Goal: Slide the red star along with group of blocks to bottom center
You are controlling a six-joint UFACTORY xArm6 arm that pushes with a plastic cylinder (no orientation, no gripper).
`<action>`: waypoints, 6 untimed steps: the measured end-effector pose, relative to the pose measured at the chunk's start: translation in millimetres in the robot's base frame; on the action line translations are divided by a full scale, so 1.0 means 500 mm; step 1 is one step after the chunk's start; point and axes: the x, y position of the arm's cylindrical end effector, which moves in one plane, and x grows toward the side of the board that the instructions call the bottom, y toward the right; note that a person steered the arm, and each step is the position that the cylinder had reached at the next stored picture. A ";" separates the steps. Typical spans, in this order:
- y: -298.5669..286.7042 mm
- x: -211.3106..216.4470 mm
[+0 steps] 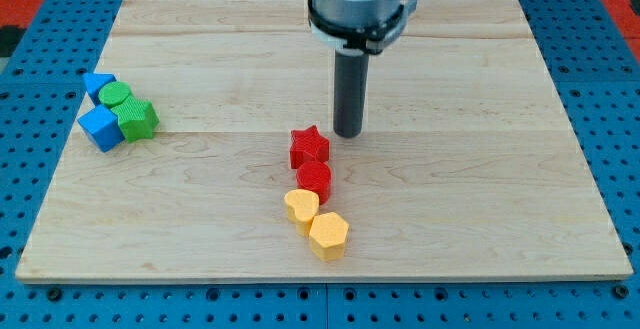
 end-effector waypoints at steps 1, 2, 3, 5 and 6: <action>-0.026 -0.049; -0.048 -0.047; -0.070 -0.039; -0.074 0.032; -0.036 0.073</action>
